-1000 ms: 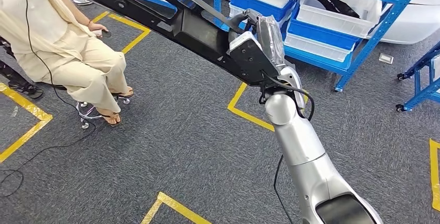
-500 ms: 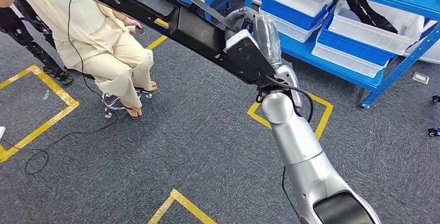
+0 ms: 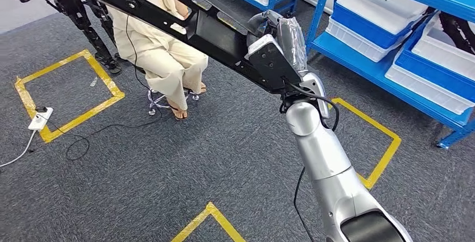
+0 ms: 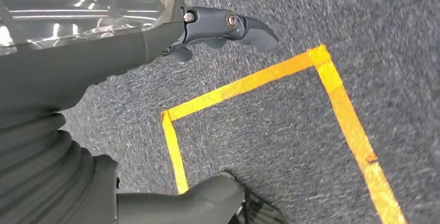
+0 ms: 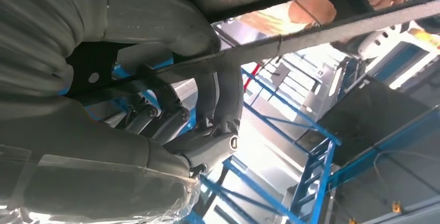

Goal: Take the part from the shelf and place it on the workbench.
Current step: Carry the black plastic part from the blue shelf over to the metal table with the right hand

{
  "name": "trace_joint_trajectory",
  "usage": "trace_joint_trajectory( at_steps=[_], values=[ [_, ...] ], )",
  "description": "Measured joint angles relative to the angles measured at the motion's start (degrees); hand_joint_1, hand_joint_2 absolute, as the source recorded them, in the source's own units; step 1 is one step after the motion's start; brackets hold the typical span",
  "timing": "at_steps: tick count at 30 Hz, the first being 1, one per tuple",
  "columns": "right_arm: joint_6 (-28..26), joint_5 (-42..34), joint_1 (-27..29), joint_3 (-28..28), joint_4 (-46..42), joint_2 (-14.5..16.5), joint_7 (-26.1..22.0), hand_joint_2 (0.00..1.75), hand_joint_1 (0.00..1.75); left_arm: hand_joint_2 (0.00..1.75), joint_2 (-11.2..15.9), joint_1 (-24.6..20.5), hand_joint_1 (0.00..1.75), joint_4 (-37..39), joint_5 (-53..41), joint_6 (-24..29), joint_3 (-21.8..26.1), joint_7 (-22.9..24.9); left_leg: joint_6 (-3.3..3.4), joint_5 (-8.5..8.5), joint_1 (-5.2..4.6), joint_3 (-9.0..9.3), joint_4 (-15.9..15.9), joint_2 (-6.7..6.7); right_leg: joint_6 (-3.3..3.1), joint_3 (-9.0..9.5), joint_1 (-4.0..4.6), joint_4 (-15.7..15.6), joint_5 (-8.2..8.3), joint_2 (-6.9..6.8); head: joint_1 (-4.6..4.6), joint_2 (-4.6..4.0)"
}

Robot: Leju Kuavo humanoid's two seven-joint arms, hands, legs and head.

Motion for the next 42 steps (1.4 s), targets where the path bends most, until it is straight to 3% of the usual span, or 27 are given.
trace_joint_trajectory(
  at_steps=[3,5,7,9,10,11,14,17,18,20,22,24,25,26,27,29,30,32,35,37,39,41,42],
  values=[
    [-0.01,-0.17,0.01,-0.01,-0.03,0.02,0.01,1.75,1.75,1.75,0.02,0.27,0.0,0.02,-0.28,-0.07,0.0,-0.14,-0.36,-0.09,0.12,-0.29,0.01,-0.9,-1.25,0.75,-0.2,-1.2,0.66,-0.66,0.04,0.0],
    [-0.04,-0.19,0.03,-0.01,-0.14,0.05,0.05,1.75,1.75,1.75,0.09,0.38,0.0,0.03,-0.63,-0.27,-0.01,-0.31,-1.05,-1.34,0.06,-1.12,1.72,0.93,-1.99,1.39,-0.67,-1.99,0.94,-1.56,-0.1,-0.01],
    [-0.08,-0.19,0.08,-0.03,-0.27,0.03,0.14,1.75,1.75,1.75,0.13,0.27,0.0,0.04,-0.97,-0.52,-0.02,-0.43,-1.96,-4.45,0.33,-3.99,7.67,4.0,-2.64,1.9,-0.8,-2.45,0.94,-2.52,-0.32,-0.01],
    [0.12,-0.3,0.23,-0.05,-0.32,0.04,0.22,1.75,1.75,1.75,0.14,0.18,0.0,0.04,-1.04,-0.57,-0.02,-0.45,-2.84,-6.88,1.16,-7.66,14.49,5.28,-2.95,2.07,-0.8,-2.43,0.76,-3.56,-0.42,-0.01],
    [0.42,-0.41,0.28,-0.05,-0.27,0.1,0.21,1.75,1.75,1.75,0.16,0.17,0.0,0.03,-0.88,-0.4,0.0,-0.45,-3.26,-6.77,1.6,-8.53,15.7,5.51,-2.93,2.12,-0.84,-2.41,0.65,-4.09,-0.43,-0.01],
    [0.72,-0.52,0.23,-0.04,-0.14,0.31,0.1,1.75,1.75,1.75,0.18,0.16,0.0,0.03,-0.61,-0.14,0.08,-0.45,-3.67,-5.59,2.02,-8.16,14.57,5.82,-2.81,2.19,-0.93,-2.34,0.5,-4.57,-0.44,-0.01],
    [1.08,-0.64,-0.3,0.07,0.59,1.34,-0.41,1.75,1.75,1.75,0.24,0.13,0.0,0.02,0.02,0.51,0.47,-0.44,-4.51,-0.83,2.81,-3.87,5.95,7.21,-2.18,2.39,-1.24,-1.96,-0.03,-5.46,-0.43,-0.01],
    [1.05,-0.63,-0.6,0.15,0.92,1.78,-0.56,1.75,1.75,1.75,0.22,0.06,0.0,0.02,0.08,0.66,0.63,-0.44,-4.65,-0.14,2.82,-2.49,3.42,8.14,-1.93,2.41,-1.21,-1.76,-0.25,-5.65,-0.47,-0.01],
    [1.03,-0.62,-1.02,0.33,1.35,2.22,-0.68,1.75,1.75,1.75,0.18,-0.07,0.0,0.03,0.22,0.87,0.83,-0.4,-4.32,-0.02,2.64,-1.94,2.37,8.22,-1.62,2.41,-0.98,-1.6,-0.43,-5.94,-0.41,-0.01],
    [1.04,-0.73,-2.21,0.91,2.88,3.65,-1.09,1.75,1.75,1.75,0.03,-0.31,0.0,0.04,0.8,1.9,1.46,-0.1,-2.58,0.4,2.18,-0.91,0.22,7.33,-0.66,1.74,-0.68,0.15,-1.88,-5.68,-0.2,-0.01],
    [1.17,-0.95,-3.2,1.32,4.39,4.62,-1.45,1.75,1.75,1.75,-0.05,-0.47,0.0,0.04,1.27,3.01,2.1,0.44,-0.88,0.82,1.94,-0.86,-0.17,5.35,-0.48,-1.05,-0.77,6.1,-4.83,-4.18,0.02,-0.01],
    [1.43,-1.06,-3.7,1.41,5.4,4.86,-1.56,1.75,1.75,1.75,-0.1,-0.6,0.0,0.04,1.49,3.61,2.55,0.9,-0.6,0.85,1.88,-0.91,-0.16,4.25,-0.75,-5.09,-0.89,14.09,-7.58,-3.03,0.09,-0.01],
    [1.6,-1.07,-3.83,1.46,5.88,5.02,-1.56,1.75,1.75,1.75,-0.18,-0.63,0.0,0.04,1.64,3.81,2.72,1.08,-0.58,0.85,1.85,-0.91,-0.14,3.6,-0.57,-6.36,-0.91,16.29,-8.02,-2.81,0.09,-0.01],
    [1.74,-1.07,-3.95,1.57,6.24,5.27,-1.55,1.75,1.75,1.75,-0.27,-0.62,0.0,0.04,1.8,3.95,2.84,1.2,-0.59,0.85,1.82,-0.9,-0.11,2.93,-0.2,-6.41,-0.92,15.93,-7.39,-2.67,0.09,-0.01],
    [1.87,-1.07,-4.17,1.7,6.56,5.56,-1.54,1.75,1.75,1.75,-0.38,-0.62,0.0,0.04,1.98,4.08,2.98,1.29,-0.61,0.86,1.8,-0.89,-0.06,2.25,0.24,-5.29,-0.94,13.22,-5.93,-2.43,0.09,-0.01],
    [1.95,-1.05,-4.88,2.04,6.97,6.18,-1.46,1.75,1.75,1.75,-0.56,-0.62,0.0,0.04,2.2,4.23,3.21,1.39,-0.72,0.88,1.8,-0.92,0.1,1.08,0.82,-1.4,-1.15,4.72,-2.41,-1.1,0.11,-0.01],
    [1.96,-1.04,-5.26,2.2,7.1,6.43,-1.4,1.75,1.75,1.75,-0.62,-0.62,0.0,0.04,2.28,4.32,3.32,1.41,-0.86,0.85,1.72,-0.96,0.21,0.66,0.81,-0.01,-1.17,1.7,-1.3,-0.39,0.09,-0.01],
    [1.99,-0.96,-6.02,2.53,7.32,7.04,-0.86,1.75,1.75,1.75,-0.73,-0.59,0.0,0.04,2.39,4.59,3.62,1.41,-1.33,0.88,1.66,-1.16,0.29,0.07,0.33,0.91,-1.04,-0.19,-0.65,0.01,0.06,-0.01],
    [1.97,-0.56,-7.42,3.05,7.76,8.71,1.12,1.75,1.75,1.75,-0.94,-0.27,0.0,0.04,2.52,5.18,4.16,1.42,-2.38,1.06,1.93,-1.49,0.2,-0.39,-0.79,1.13,-0.94,-0.36,-0.12,-1.01,0.03,-0.01],
    [1.86,-0.29,-8.82,3.38,8.29,10.21,2.57,1.75,1.75,1.75,-1.11,-0.11,0.0,0.04,2.55,5.64,4.25,1.54,-2.92,-0.57,1.91,-2.64,2.6,1.54,-1.85,1.3,-1.33,-0.77,0.23,-1.85,-0.19,-0.01],
    [1.77,-0.23,-10.46,3.71,9.15,11.48,3.72,1.75,1.75,1.75,-1.32,-0.15,0.0,0.04,2.71,6.2,4.33,1.91,-3.32,-4.2,1.94,-5.8,9.38,4.28,-2.58,1.37,-1.13,-0.91,0.23,-2.83,-0.44,-0.01],
    [1.75,-0.66,-11.58,4.22,10.18,12.45,4.61,1.75,1.75,1.75,-1.58,-0.19,0.0,0.04,3.1,7.05,4.63,2.57,-3.67,-6.57,2.11,-8.88,15.77,5.33,-2.8,1.39,-0.71,-0.89,0.12,-3.98,-0.49,-0.01],
    [1.76,-1.44,-11.92,4.7,10.64,12.86,4.96,1.75,1.75,1.75,-1.74,-0.22,0.0,0.04,3.44,7.74,4.92,3.03,-3.73,-6.35,2.15,-9.14,16.36,5.54,-2.85,1.41,-0.56,-0.88,0.07,-4.56,-0.52,-0.01]
  ],
)
